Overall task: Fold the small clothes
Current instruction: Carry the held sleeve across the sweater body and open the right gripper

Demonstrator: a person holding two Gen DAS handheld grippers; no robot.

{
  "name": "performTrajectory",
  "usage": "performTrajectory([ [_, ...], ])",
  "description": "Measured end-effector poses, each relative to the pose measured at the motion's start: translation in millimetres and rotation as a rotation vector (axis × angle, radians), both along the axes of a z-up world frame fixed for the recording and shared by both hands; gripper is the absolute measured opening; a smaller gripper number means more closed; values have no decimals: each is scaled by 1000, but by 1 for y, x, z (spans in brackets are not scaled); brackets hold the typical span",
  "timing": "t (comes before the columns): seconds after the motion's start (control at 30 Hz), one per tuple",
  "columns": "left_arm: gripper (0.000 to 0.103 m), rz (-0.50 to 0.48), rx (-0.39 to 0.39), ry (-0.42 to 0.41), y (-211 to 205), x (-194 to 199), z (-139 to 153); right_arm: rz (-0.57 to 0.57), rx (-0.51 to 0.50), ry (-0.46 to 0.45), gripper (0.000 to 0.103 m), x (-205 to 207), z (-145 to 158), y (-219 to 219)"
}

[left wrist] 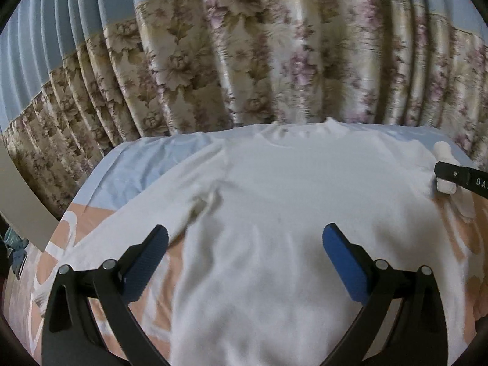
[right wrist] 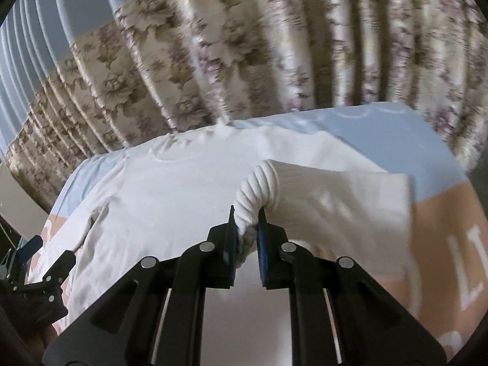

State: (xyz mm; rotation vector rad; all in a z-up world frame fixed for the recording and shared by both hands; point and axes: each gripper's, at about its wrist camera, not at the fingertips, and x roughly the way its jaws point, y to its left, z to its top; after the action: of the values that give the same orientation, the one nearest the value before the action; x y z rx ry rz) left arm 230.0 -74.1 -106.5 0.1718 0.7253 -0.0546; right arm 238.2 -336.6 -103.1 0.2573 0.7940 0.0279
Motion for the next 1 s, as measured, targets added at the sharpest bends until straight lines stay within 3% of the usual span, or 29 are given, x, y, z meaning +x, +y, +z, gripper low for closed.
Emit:
performTrajectory([
  [0.6, 101, 135, 51, 46, 102, 117, -35, 152, -51, 66, 12, 105, -37, 152],
  [1.0, 101, 222, 46, 45, 152, 122, -44, 288, -44, 92, 13, 133, -57, 235],
])
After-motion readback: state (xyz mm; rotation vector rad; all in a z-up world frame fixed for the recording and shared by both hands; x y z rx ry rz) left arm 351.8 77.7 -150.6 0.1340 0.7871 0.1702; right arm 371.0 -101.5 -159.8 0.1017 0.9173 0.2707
